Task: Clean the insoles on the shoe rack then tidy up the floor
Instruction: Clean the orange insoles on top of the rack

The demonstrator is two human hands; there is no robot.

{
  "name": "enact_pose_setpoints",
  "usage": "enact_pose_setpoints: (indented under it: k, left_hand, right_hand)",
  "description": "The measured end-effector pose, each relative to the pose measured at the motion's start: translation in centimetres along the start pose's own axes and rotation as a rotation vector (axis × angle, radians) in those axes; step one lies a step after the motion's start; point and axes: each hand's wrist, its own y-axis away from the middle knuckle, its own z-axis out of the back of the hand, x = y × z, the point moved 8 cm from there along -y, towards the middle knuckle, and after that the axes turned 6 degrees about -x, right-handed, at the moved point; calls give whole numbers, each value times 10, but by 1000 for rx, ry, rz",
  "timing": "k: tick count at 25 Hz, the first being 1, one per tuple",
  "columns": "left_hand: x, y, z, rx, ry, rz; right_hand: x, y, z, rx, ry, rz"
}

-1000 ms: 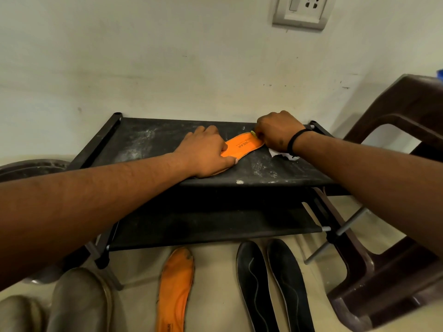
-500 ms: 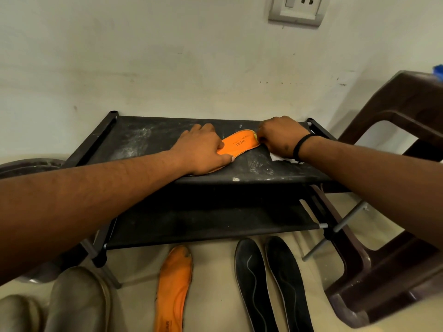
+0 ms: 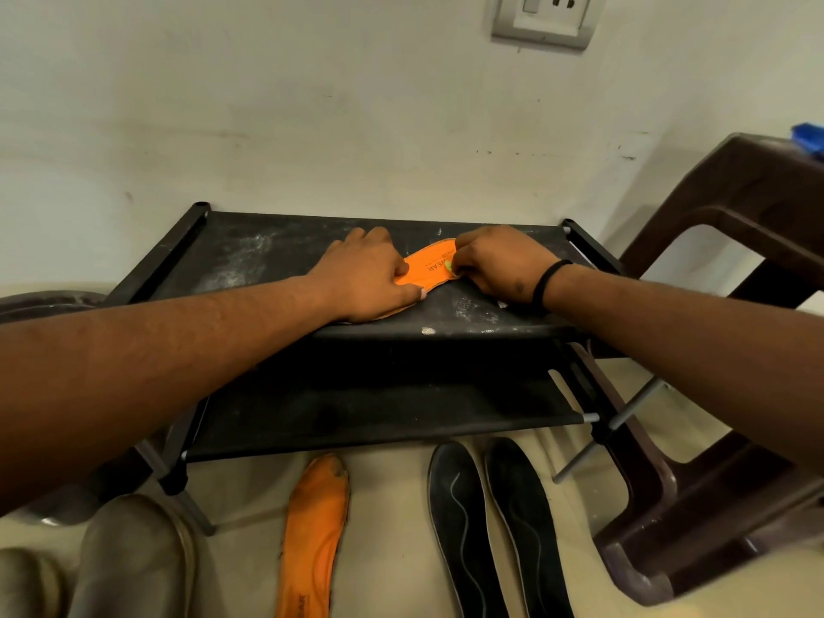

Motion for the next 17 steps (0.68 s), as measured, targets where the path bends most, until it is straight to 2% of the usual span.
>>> enact_pose_setpoints:
  k: [11,14,17]
  left_hand:
    - [1,0,0,-23,29,-1]
    - [1,-1,1,-31,32,-3]
    - [1,-1,1,-30,20,-9]
  right_hand:
    - [33,-11,7,9,-102,31]
    - [27,-14,7,9,-81,-43]
    - [16,-22,1,32,45,-146]
